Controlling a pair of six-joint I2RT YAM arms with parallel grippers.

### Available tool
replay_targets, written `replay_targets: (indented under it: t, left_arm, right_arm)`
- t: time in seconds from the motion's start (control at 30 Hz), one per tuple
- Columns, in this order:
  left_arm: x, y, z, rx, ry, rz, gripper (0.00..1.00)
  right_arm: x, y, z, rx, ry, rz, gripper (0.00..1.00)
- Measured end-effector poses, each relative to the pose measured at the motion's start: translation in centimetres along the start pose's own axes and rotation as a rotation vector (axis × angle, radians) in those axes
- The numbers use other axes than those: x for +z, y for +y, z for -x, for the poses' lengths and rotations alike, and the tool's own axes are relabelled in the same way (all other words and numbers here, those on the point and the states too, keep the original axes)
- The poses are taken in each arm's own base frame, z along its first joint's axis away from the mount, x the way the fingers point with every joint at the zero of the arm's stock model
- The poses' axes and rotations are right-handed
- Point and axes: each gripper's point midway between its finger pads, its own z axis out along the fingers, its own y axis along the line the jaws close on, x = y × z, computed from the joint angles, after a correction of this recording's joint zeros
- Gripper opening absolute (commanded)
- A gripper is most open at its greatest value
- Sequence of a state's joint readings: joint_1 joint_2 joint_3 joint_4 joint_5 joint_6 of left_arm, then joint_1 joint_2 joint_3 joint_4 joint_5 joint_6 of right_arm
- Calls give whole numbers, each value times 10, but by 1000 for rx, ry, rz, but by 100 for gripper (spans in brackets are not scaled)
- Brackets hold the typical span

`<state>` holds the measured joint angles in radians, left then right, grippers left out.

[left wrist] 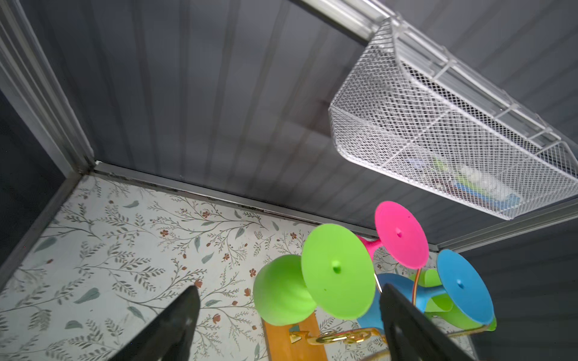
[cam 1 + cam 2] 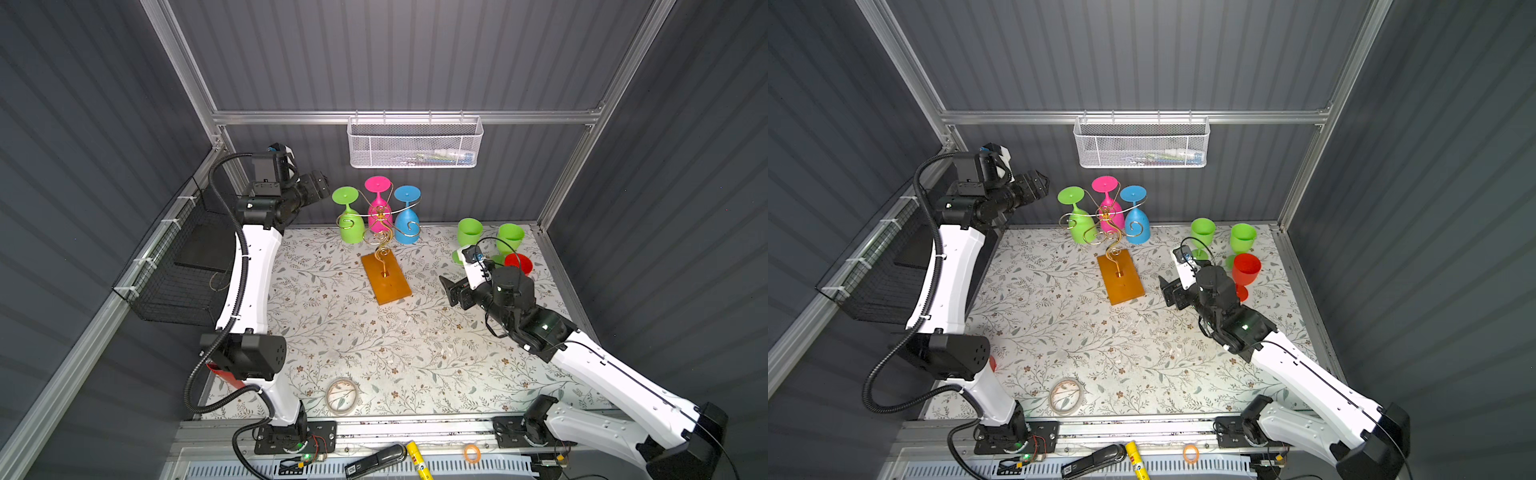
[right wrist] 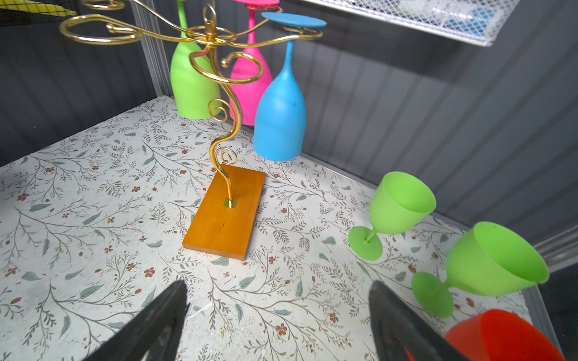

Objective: Take the wine glass off the wine glass rack
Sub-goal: Pick up the wine glass from the wine glass rack.

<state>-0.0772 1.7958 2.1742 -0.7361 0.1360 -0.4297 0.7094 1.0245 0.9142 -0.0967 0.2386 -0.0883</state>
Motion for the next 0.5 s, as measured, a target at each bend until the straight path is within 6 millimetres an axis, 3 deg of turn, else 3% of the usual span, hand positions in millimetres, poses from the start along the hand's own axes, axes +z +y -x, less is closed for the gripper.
replay_targets:
  t: [0.2,0.5]
  left_arm:
    - [40,13,-26,-142,96,-94,78]
    - [59,-2,-37,-256,115,-240,65]
  right_arm:
    - [-1,8,11,-40,-51,6,88]
    - [5,8,11,-47,-54,-14,87]
